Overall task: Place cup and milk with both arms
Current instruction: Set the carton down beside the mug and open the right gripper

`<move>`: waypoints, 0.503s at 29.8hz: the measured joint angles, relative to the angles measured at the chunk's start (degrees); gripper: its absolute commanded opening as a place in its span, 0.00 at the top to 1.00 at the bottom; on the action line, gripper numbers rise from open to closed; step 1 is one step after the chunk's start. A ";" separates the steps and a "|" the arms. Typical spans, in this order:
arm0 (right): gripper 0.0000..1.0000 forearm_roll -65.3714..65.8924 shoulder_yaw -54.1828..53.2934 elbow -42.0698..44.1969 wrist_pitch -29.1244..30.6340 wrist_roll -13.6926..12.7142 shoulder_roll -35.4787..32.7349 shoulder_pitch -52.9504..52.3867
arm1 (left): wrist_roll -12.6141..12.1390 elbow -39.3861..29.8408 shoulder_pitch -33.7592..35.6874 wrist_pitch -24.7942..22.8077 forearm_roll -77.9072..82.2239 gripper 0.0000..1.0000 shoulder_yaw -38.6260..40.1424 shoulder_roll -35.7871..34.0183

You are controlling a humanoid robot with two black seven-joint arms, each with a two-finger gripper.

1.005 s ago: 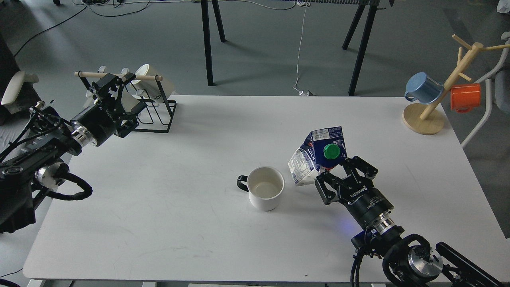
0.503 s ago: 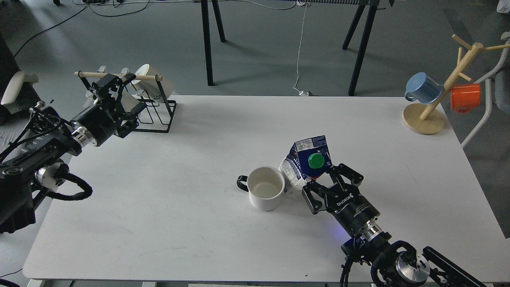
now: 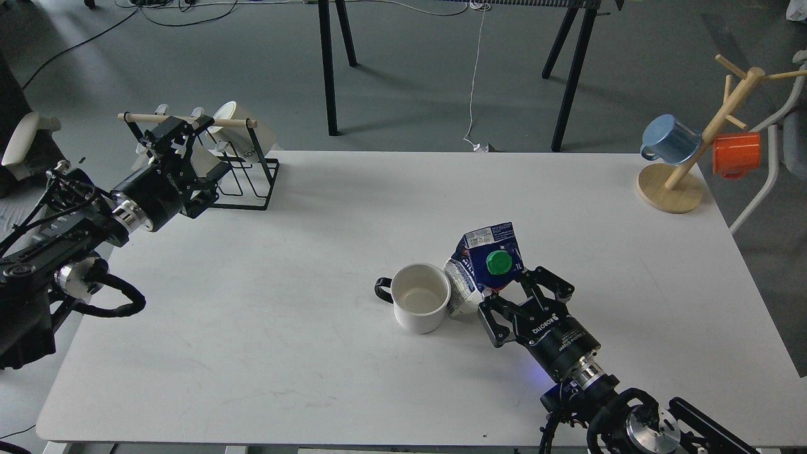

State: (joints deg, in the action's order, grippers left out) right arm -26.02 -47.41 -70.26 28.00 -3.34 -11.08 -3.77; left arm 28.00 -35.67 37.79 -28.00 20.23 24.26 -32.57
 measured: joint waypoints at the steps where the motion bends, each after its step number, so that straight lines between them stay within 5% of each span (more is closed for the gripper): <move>1: 0.50 0.00 0.00 0.07 0.00 0.00 0.00 0.03 | 0.00 0.08 0.00 0.00 0.00 0.07 0.00 0.03; 15: 0.32 0.01 0.37 -0.11 0.00 0.00 0.00 0.11 | 0.00 1.13 -0.08 0.00 -0.02 0.06 -0.10 0.12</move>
State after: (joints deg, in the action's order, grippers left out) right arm -26.01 -47.04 -70.36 28.00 -3.35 -11.08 -3.66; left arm 28.00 -34.54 37.71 -28.00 20.22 24.16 -32.45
